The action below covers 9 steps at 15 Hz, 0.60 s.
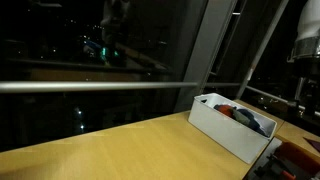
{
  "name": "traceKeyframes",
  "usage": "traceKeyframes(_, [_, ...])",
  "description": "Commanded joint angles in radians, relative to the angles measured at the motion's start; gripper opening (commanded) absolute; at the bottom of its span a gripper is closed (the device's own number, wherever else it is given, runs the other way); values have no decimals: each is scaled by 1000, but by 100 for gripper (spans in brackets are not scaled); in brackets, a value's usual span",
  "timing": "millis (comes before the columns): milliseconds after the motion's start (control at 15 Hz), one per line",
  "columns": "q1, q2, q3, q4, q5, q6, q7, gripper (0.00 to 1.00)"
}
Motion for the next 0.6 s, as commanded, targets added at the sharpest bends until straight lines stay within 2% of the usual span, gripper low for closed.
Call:
traceKeyframes(0, [5, 0, -6, 3, -2, -2, 1, 100])
traceKeyframes(533, [0, -1, -10, 8, -10, -2, 0, 100])
